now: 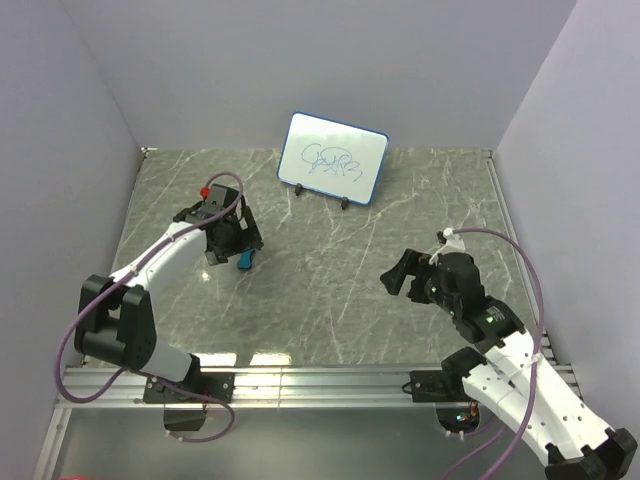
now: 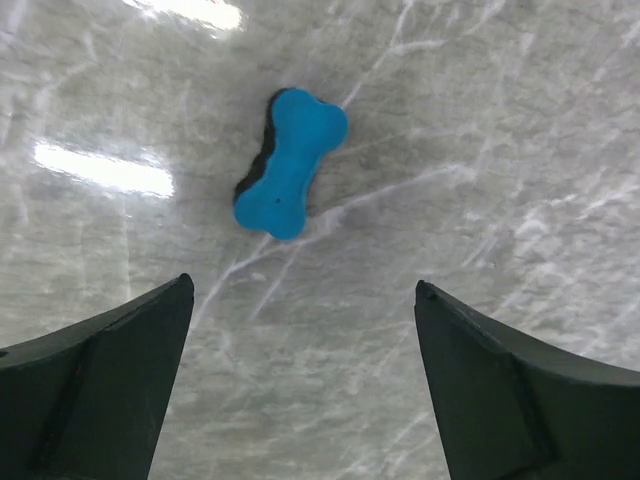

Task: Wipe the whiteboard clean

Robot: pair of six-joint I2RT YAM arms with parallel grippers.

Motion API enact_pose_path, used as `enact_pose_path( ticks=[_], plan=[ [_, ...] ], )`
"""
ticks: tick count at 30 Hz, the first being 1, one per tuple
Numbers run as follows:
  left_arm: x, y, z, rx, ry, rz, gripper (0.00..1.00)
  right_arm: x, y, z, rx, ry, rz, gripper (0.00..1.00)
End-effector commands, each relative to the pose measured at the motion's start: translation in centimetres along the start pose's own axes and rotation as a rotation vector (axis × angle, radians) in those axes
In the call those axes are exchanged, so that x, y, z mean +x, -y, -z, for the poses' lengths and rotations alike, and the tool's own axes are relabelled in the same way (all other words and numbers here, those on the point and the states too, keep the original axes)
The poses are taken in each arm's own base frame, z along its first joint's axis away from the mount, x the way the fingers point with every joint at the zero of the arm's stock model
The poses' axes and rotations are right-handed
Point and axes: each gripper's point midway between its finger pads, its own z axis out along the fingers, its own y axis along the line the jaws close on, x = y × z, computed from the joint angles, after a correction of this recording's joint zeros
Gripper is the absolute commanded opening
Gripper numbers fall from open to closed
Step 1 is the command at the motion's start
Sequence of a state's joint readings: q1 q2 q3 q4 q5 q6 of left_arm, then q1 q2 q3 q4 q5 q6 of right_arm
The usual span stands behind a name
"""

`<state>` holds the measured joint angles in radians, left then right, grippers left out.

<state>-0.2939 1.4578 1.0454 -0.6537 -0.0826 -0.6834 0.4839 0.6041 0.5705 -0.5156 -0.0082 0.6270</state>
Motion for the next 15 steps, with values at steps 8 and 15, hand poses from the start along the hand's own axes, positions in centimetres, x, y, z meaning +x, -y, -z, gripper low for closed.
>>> enact_pose_path(
  ticks=[8, 15],
  plan=[
    [-2.4, -1.0, -3.1, -0.123, 0.026, -0.200, 0.99, 1.6, -4.7, 0.2, -0.222, -0.214, 0.120, 0.99],
    [-0.8, -1.1, -7.2, -0.135, -0.081, -0.275, 0.94, 2.4, -5.0, 0.6, -0.239, -0.274, 0.119, 0.99]
  ],
)
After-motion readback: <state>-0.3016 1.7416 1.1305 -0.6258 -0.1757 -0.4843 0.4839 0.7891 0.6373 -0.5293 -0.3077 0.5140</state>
